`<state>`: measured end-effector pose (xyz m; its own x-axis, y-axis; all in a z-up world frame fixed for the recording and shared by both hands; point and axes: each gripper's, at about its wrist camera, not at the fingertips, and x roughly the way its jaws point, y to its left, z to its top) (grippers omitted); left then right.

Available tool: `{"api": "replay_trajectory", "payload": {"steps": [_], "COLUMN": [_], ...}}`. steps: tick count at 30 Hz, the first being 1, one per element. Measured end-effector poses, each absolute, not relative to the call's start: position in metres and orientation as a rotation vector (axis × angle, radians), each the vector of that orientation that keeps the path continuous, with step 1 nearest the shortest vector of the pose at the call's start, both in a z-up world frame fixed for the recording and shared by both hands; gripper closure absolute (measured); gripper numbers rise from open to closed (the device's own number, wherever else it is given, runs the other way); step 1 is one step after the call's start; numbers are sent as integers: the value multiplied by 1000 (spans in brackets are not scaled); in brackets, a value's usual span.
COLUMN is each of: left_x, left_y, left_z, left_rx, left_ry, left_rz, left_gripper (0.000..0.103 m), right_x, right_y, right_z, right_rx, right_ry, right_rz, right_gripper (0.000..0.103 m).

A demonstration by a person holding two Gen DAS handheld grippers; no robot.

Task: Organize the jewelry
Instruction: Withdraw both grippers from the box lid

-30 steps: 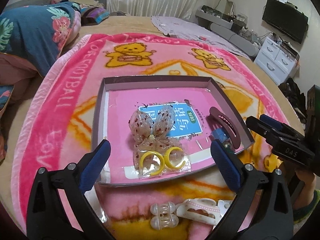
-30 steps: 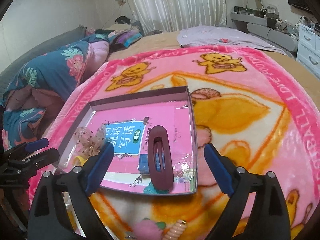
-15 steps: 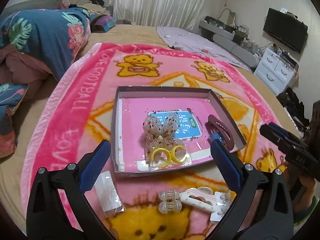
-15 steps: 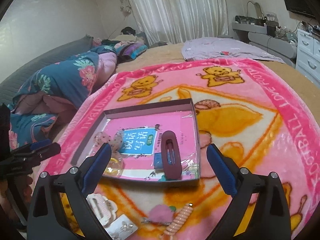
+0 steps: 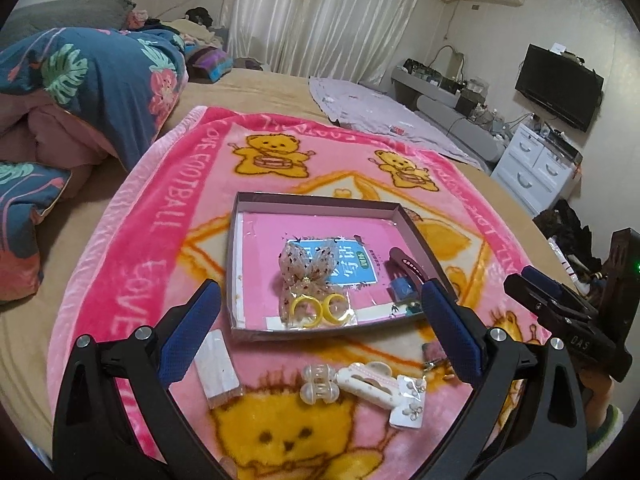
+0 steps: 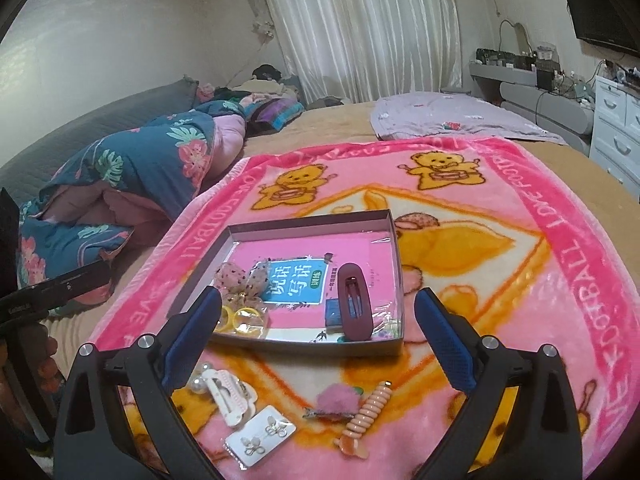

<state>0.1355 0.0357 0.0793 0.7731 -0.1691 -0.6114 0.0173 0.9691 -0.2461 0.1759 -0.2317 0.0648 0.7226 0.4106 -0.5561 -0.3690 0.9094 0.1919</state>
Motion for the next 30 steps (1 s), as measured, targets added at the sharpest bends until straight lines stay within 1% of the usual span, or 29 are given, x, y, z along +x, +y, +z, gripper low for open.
{"api": "replay_trajectory", "payload": {"steps": [18,30], "left_x": [87,72], "left_y": [42,31], "left_z": [84,54], "left_rx": [-208,-156], "left_ry": [677,755], "left_rz": [-48,-35], "left_gripper": [10,10], "right_x": [132,107], "right_y": [-231,-237], "right_z": [76,64], "right_rx": [29,-18], "right_ry": [616,654], "right_rz": [468,478], "right_gripper": [7,6]}}
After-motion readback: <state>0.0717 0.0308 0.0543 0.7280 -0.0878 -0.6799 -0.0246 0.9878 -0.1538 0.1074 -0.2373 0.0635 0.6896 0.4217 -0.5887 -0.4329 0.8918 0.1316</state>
